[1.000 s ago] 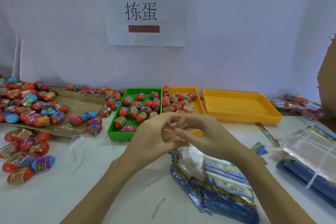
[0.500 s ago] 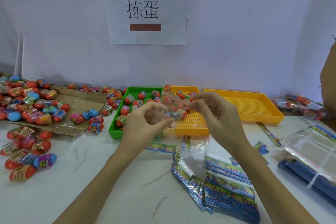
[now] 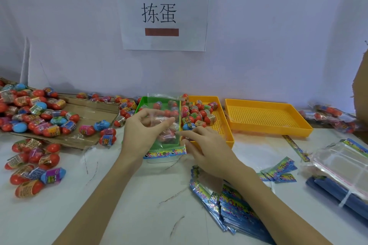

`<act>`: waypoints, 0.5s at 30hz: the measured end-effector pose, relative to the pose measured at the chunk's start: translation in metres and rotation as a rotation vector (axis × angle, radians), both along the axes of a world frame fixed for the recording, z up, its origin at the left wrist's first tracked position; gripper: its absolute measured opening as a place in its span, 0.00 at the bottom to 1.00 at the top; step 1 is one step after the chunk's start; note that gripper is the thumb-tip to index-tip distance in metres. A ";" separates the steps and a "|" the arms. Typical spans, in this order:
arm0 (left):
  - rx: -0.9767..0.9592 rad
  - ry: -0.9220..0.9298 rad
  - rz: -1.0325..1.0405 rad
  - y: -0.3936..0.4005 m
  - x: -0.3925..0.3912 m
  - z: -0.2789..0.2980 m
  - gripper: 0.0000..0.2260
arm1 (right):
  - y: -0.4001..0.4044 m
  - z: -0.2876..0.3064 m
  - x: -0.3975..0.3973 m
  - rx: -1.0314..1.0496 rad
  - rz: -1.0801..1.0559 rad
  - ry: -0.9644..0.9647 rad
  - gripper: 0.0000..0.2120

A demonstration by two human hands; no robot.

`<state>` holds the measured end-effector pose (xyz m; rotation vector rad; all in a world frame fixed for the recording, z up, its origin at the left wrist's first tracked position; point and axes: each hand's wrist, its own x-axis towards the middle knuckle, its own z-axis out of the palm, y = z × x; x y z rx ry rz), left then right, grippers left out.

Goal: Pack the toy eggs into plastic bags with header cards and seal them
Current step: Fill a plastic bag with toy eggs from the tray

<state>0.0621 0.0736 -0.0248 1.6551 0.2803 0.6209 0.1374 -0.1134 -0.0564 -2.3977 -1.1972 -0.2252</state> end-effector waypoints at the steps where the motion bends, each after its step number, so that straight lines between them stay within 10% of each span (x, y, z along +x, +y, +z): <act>1: 0.003 0.004 -0.005 0.000 0.000 0.000 0.17 | 0.000 0.000 0.000 0.037 -0.004 0.021 0.17; 15: 0.040 0.019 -0.051 -0.003 0.000 -0.002 0.14 | -0.005 0.009 0.003 0.268 -0.063 0.209 0.10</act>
